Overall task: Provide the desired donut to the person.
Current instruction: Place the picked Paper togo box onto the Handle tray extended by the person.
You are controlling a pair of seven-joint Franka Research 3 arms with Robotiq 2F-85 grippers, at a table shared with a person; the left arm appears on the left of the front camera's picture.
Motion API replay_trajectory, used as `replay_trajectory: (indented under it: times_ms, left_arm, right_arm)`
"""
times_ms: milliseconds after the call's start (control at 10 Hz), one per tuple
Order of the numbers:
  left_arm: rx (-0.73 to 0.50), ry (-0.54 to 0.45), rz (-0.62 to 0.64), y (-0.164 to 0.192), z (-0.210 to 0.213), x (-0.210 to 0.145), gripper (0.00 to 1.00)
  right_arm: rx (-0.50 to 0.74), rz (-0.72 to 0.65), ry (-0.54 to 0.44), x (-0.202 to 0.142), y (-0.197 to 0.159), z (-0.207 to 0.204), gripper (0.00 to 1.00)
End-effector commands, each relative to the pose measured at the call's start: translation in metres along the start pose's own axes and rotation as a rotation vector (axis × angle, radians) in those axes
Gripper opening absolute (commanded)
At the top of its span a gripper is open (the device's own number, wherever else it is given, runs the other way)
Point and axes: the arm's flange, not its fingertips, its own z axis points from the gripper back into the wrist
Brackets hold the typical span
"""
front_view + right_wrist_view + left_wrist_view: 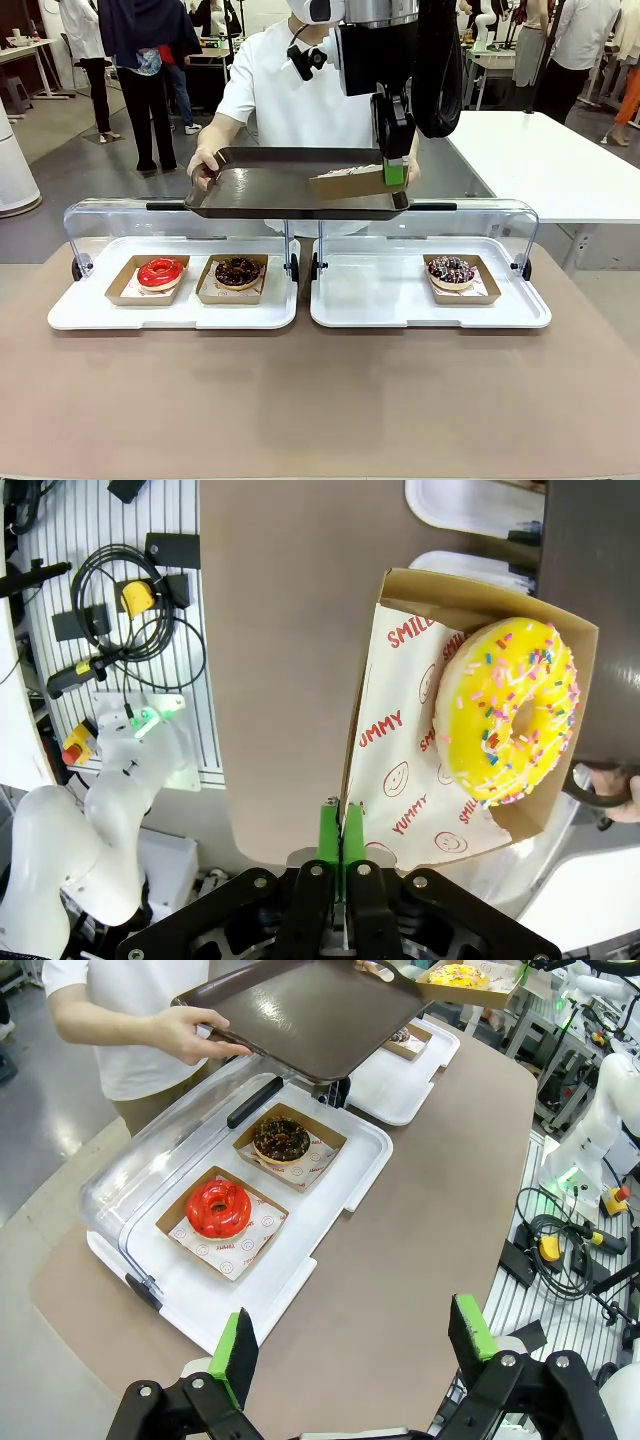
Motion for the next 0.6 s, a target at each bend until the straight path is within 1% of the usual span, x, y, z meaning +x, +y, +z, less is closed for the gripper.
replay_trajectory:
  times_ms: [0, 100, 200, 300, 400, 500]
  left_arm:
    - [-0.008, -0.021, -0.011, 0.0, 0.001, 0.001, 1.0]
    - [-0.008, -0.021, -0.011, 0.0, 0.001, 0.001, 1.0]
    - [-0.008, -0.021, -0.011, 0.0, 0.001, 0.001, 1.0]
    - [-0.008, -0.021, -0.011, 0.0, 0.001, 0.001, 1.0]
    - [-0.008, -0.021, -0.011, 0.0, 0.001, 0.001, 1.0]
    - [-0.008, -0.021, -0.011, 0.0, 0.001, 0.001, 1.0]
  right_arm:
    - [-0.117, -0.087, -0.029, -0.006, -0.008, 0.006, 0.01]
    - [-0.119, -0.079, -0.054, -0.013, -0.023, 0.007, 0.01]
    - [-0.172, -0.12, -0.055, -0.021, -0.043, 0.006, 0.01]
    - [-0.156, -0.157, -0.087, -0.03, -0.063, 0.005, 0.01]
    - [-0.146, -0.154, -0.105, -0.036, -0.081, 0.003, 0.01]
    - [-0.146, -0.123, -0.127, -0.043, -0.096, 0.0, 0.01]
